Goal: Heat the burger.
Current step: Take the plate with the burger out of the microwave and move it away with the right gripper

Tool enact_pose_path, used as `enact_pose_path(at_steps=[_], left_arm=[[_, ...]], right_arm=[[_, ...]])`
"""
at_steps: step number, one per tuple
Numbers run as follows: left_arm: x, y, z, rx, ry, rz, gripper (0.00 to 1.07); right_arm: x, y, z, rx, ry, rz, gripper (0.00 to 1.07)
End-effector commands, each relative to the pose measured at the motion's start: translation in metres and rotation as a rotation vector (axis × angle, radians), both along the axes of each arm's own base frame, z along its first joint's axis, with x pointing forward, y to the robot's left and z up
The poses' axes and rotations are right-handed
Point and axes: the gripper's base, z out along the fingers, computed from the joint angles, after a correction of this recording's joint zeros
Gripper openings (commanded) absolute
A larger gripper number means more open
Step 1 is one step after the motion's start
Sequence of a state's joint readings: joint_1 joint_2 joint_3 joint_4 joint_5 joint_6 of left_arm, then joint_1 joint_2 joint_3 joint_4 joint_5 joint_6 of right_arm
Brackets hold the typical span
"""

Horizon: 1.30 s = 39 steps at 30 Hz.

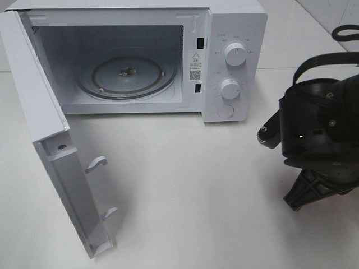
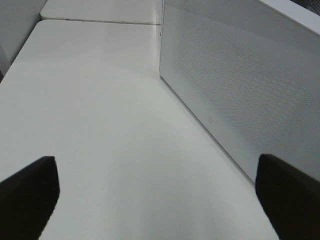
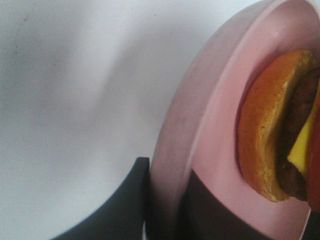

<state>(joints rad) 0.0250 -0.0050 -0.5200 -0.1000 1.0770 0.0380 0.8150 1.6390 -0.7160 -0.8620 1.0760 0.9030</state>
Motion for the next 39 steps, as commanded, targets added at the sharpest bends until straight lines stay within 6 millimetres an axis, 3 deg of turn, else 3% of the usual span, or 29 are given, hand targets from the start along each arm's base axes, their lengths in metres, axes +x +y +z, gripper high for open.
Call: enact_pose_path(at_steps=[1, 14, 29, 34, 36, 37, 38, 39], left_arm=[[-0.002, 0.0, 0.0, -0.003, -0.021, -0.001, 1.0], [-0.002, 0.0, 0.0, -0.003, -0.021, -0.001, 1.0], [-0.002, 0.0, 0.0, -0.003, -0.021, -0.001, 1.0], [-0.002, 0.0, 0.0, -0.003, -0.021, -0.001, 1.0], [-0.002, 0.0, 0.0, -0.003, -0.021, -0.001, 1.0], [-0.002, 0.0, 0.0, -0.003, -0.021, -0.001, 1.0], [-0.002, 0.0, 0.0, -0.003, -0.021, -0.001, 1.0], [-0.002, 0.0, 0.0, -0.003, -0.021, -0.001, 1.0]], right_arm=[[0.006, -0.001, -0.002, -0.066, -0.055, -0.018, 0.01], [0.013, 0.007, -0.043, -0.016, -0.035, -0.059, 0.04], [0.022, -0.018, -0.072, 0.002, 0.002, -0.172, 0.07], [0.02, -0.019, -0.074, 0.012, 0.013, -0.173, 0.14], [0.019, -0.019, -0.074, 0.012, 0.019, -0.174, 0.24], [0.019, -0.019, -0.074, 0.012, 0.019, -0.174, 0.24], [0.018, -0.019, -0.073, 0.015, 0.025, -0.174, 0.33], [0.018, -0.019, -0.073, 0.015, 0.025, -0.174, 0.33]])
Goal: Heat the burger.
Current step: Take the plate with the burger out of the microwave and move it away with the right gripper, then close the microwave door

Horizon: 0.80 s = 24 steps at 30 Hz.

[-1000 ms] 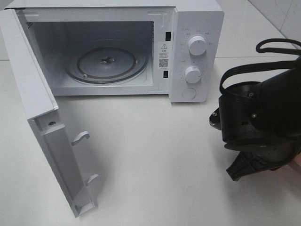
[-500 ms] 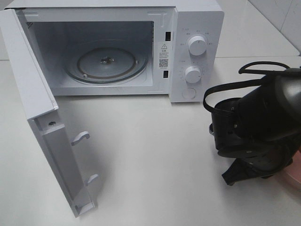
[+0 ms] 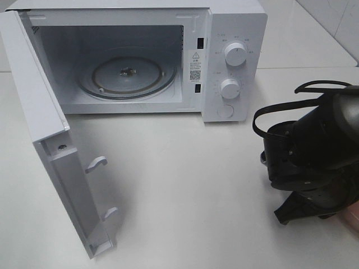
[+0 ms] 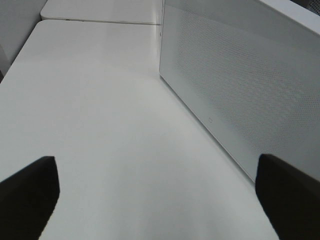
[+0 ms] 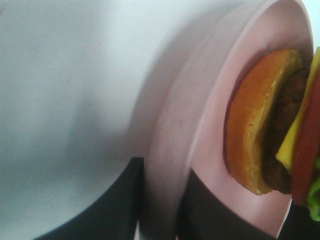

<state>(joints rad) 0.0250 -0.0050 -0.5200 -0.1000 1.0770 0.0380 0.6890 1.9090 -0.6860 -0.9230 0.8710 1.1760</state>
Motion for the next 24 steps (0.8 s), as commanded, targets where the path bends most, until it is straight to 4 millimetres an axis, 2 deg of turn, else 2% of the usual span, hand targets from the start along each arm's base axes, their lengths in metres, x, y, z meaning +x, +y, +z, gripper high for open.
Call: enact_pose_path(at_steps=[1, 4, 8, 10, 13, 15, 18, 20, 23, 24], left_arm=[[-0.002, 0.0, 0.0, -0.003, -0.021, -0.001, 1.0], [-0.002, 0.0, 0.0, -0.003, -0.021, -0.001, 1.0], [-0.002, 0.0, 0.0, -0.003, -0.021, -0.001, 1.0], [-0.002, 0.0, 0.0, -0.003, -0.021, -0.001, 1.0], [-0.002, 0.0, 0.0, -0.003, -0.021, -0.001, 1.0], [-0.002, 0.0, 0.0, -0.003, -0.021, -0.001, 1.0], [-0.002, 0.0, 0.0, -0.003, -0.021, -0.001, 1.0], [-0.002, 0.0, 0.0, -0.003, -0.021, -0.001, 1.0], [-0.002, 0.0, 0.0, -0.003, -0.021, -0.001, 1.0], [-0.002, 0.0, 0.0, -0.003, -0.021, -0.001, 1.0]], right_arm=[[-0.002, -0.002, 0.005, -0.017, 0.007, 0.004, 0.41], [-0.003, 0.001, 0.015, 0.021, -0.017, 0.0, 0.49], [-0.006, 0.008, 0.029, 0.073, -0.057, 0.042, 0.52], [-0.012, 0.02, 0.045, 0.163, -0.083, 0.112, 0.52], [-0.016, 0.026, 0.054, 0.228, -0.088, 0.148, 0.52], [-0.025, 0.033, 0.073, 0.372, -0.086, 0.192, 0.53], [-0.027, 0.034, 0.078, 0.414, -0.086, 0.205, 0.54], [-0.037, 0.036, 0.101, 0.546, -0.088, 0.289, 0.6], [-0.04, 0.036, 0.108, 0.576, -0.092, 0.305, 0.62], [-0.047, 0.033, 0.121, 0.632, -0.103, 0.331, 0.66]])
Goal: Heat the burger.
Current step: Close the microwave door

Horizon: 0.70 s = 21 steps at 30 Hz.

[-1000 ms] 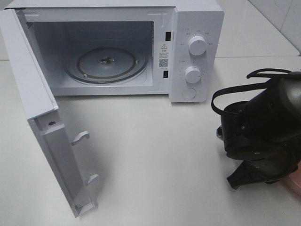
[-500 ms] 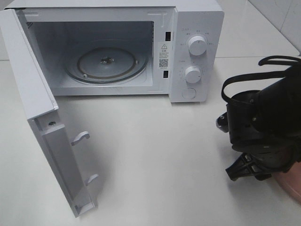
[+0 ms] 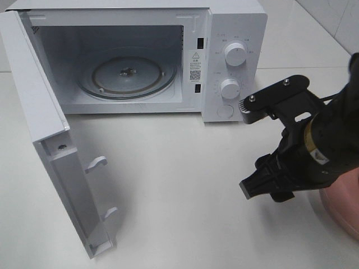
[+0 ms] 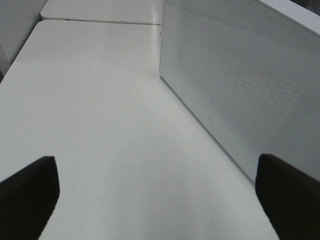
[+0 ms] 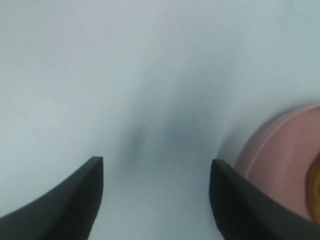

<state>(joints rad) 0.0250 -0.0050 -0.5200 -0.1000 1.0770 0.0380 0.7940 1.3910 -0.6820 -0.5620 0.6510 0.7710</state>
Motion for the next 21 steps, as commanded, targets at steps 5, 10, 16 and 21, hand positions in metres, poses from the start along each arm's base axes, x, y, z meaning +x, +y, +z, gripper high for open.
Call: enact_pose_path(at_steps=[5, 10, 16, 21], left_arm=[[-0.002, 0.0, 0.0, -0.003, -0.021, -0.001, 1.0], [-0.002, 0.0, 0.0, -0.003, -0.021, -0.001, 1.0], [-0.002, 0.0, 0.0, -0.003, -0.021, -0.001, 1.0], [-0.002, 0.0, 0.0, -0.003, -0.021, -0.001, 1.0]], right_arm=[[-0.026, -0.011, 0.044, 0.148, -0.041, 0.139, 0.74], [-0.043, -0.028, 0.067, 0.192, -0.089, 0.148, 0.76], [-0.063, -0.052, 0.087, 0.212, -0.132, 0.121, 0.76], [-0.084, -0.076, 0.098, 0.229, -0.17, 0.09, 0.76]])
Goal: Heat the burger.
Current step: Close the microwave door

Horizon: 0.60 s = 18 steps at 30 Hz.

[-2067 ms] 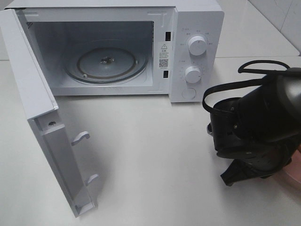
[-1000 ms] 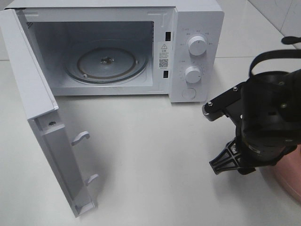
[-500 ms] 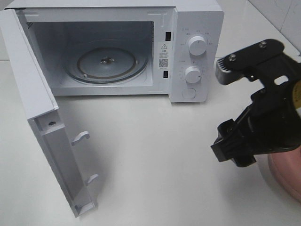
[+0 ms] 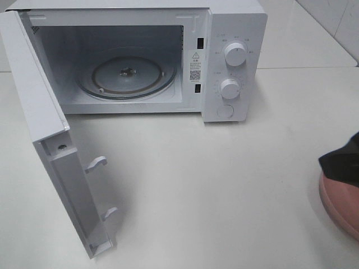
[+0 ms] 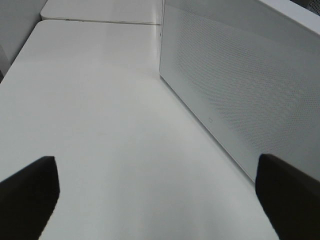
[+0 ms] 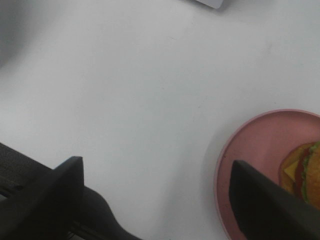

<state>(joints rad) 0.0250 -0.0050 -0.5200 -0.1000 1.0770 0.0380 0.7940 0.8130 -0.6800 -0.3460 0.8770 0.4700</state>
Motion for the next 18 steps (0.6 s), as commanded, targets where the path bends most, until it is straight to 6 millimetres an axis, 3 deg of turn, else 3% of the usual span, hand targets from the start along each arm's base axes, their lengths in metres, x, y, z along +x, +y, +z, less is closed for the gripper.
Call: enact_pose_path(at_steps=[1, 11, 18], left_arm=[[-0.002, 0.0, 0.0, -0.003, -0.021, -0.001, 1.0], [-0.002, 0.0, 0.0, -0.003, -0.021, -0.001, 1.0], [-0.002, 0.0, 0.0, -0.003, -0.021, -0.001, 1.0]], right_arm=[[-0.021, -0.024, 0.008, 0.016, -0.039, -0.018, 0.76], [-0.055, -0.072, -0.003, 0.019, -0.112, -0.178, 0.76], [-0.077, -0.082, -0.014, 0.067, -0.167, -0.242, 0.76]])
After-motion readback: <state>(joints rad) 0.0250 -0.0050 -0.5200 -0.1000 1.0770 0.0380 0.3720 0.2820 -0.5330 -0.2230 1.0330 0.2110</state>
